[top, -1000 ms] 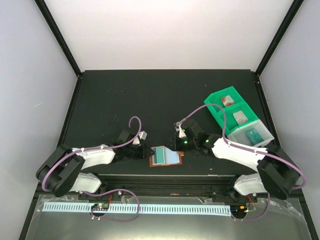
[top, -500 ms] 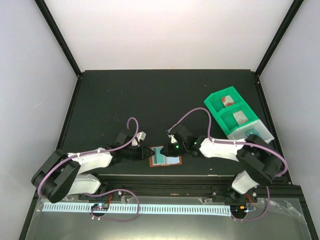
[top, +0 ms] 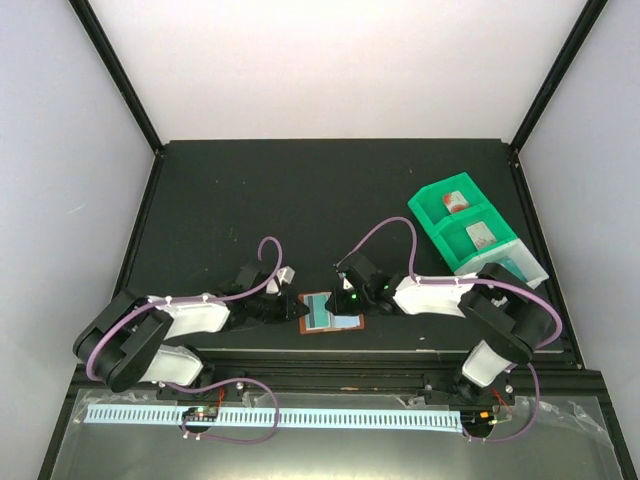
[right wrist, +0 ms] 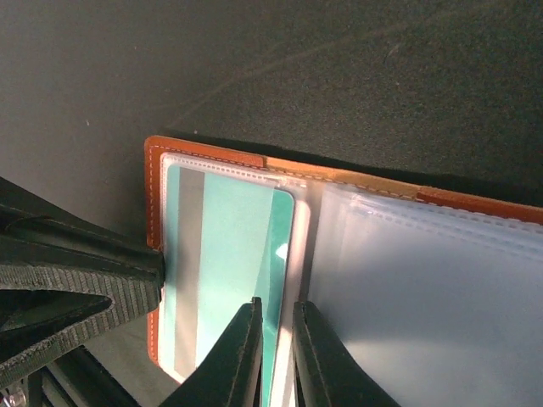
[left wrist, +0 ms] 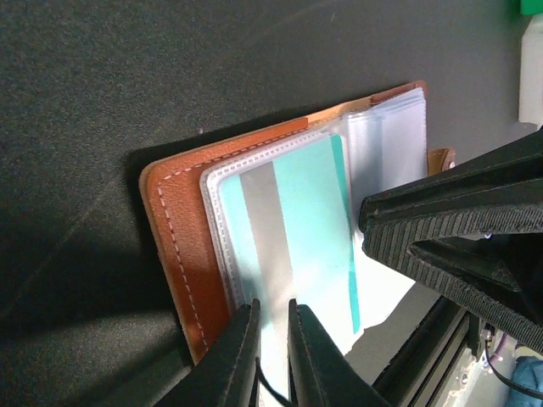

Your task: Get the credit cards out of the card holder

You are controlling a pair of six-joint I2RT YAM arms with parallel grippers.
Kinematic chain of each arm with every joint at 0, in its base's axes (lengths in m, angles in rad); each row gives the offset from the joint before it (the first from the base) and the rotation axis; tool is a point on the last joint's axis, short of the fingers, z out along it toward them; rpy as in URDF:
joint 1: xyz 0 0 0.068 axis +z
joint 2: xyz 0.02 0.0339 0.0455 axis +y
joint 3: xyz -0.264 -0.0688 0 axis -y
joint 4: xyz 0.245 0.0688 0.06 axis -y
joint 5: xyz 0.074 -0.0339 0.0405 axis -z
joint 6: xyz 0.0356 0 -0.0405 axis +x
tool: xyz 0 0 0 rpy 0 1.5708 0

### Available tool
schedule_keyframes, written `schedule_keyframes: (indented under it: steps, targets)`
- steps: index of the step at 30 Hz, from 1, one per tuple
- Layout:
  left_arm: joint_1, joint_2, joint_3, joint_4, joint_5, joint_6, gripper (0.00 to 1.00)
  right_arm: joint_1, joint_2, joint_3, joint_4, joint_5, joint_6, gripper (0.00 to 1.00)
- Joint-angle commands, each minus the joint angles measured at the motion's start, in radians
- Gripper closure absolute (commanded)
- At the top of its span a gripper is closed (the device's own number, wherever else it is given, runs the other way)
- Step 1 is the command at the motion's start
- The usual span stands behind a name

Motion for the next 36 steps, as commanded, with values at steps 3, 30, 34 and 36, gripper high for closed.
schedule_keyframes:
  steps: [3, 30, 34, 36]
  targets:
    - [-0.011, 0.037, -0.008, 0.035, -0.007, 0.019, 0.92, 0.006, 0.021, -0.024, 0.033, 0.025, -0.018, 0.86]
    - [-0.021, 0.09, -0.001, 0.031, -0.045, 0.038, 0.98, -0.008, 0.001, -0.065, 0.108, 0.0, -0.025, 0.99]
    - [-0.021, 0.087, 0.0, 0.02, -0.057, 0.041, 0.99, -0.025, -0.026, -0.084, 0.116, -0.005, -0.027, 0.99]
    - [-0.02, 0.089, 0.0, 0.017, -0.062, 0.043, 0.98, -0.028, -0.03, -0.089, 0.125, -0.021, -0.032, 0.99]
